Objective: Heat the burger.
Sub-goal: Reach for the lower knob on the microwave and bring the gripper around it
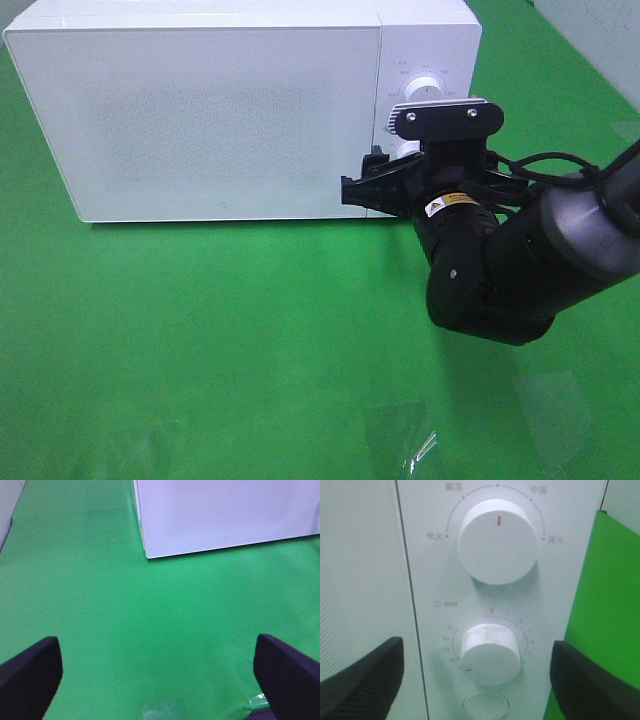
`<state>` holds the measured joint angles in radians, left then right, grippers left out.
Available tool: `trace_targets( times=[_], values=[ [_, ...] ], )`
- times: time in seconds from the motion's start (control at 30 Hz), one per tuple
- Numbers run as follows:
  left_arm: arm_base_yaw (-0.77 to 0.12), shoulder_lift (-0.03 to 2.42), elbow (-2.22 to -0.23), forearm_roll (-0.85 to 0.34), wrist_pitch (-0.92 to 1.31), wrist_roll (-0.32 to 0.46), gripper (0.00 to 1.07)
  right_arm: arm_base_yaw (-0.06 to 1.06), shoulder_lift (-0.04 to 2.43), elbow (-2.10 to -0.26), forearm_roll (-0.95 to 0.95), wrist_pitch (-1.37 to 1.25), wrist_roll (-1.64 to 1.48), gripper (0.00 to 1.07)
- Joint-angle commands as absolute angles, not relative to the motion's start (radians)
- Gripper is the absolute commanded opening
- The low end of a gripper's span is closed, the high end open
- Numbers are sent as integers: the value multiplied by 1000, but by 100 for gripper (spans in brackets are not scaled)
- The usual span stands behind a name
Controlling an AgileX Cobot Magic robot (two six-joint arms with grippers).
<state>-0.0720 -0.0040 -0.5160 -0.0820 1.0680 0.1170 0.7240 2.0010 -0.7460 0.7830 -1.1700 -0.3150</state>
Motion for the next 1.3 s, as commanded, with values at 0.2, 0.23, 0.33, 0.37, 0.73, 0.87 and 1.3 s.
trace_targets(
  times=[0.2, 0.23, 0.33, 0.37, 0.73, 0.87, 1.3],
  values=[
    [-71, -22, -517, -87, 1070, 110, 96, 684, 2063, -805, 763, -1168, -318, 76],
    [-71, -22, -517, -87, 1070, 110, 96, 684, 2063, -805, 763, -1168, -318, 76],
    [-71, -22, -517, -87, 1070, 110, 96, 662, 2066, -813, 749, -1167, -318, 76],
    [-71, -22, -517, -87, 1070, 110, 96, 653, 2066, -818, 737, -1167, -318, 76],
    [-71, -22, -517, -87, 1070, 110, 96, 650, 2102, -851, 737, -1161, -317, 76],
    [-71, -22, -517, -87, 1070, 110, 96, 651, 2102, -851, 738, -1162, -317, 76],
    [-71, -22, -517, -87, 1070, 110, 96, 652, 2102, -851, 738, -1214, -317, 31]
  ],
)
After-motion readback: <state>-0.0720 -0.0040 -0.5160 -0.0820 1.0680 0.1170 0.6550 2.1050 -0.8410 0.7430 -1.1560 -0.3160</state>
